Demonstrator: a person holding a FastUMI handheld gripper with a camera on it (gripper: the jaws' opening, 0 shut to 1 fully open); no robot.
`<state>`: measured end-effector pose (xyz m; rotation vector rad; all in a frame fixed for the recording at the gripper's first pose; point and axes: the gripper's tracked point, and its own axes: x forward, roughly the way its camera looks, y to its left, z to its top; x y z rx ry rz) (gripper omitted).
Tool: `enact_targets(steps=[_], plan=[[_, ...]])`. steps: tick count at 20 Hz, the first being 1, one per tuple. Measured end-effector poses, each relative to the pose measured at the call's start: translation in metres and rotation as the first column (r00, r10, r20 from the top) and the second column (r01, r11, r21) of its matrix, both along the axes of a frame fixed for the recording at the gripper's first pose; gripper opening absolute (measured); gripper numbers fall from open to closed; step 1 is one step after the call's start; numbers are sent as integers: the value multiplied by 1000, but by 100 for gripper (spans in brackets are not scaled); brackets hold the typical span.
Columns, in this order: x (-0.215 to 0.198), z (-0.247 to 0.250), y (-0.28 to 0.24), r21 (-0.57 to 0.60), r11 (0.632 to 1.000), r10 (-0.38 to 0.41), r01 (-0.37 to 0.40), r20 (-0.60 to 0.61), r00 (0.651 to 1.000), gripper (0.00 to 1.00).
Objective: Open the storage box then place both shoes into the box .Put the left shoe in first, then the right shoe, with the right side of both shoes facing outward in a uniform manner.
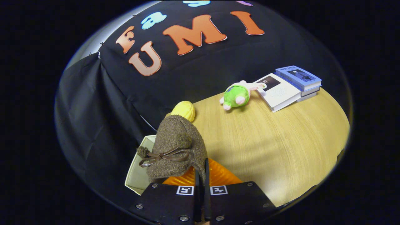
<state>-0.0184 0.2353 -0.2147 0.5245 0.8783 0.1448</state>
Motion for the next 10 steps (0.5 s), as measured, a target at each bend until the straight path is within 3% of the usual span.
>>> enact_targets(steps=[5, 10], plan=[[17, 19, 57, 43, 998, 43, -44, 22, 999, 5], [21, 4, 101, 42, 997, 69, -68, -14, 998, 5]])
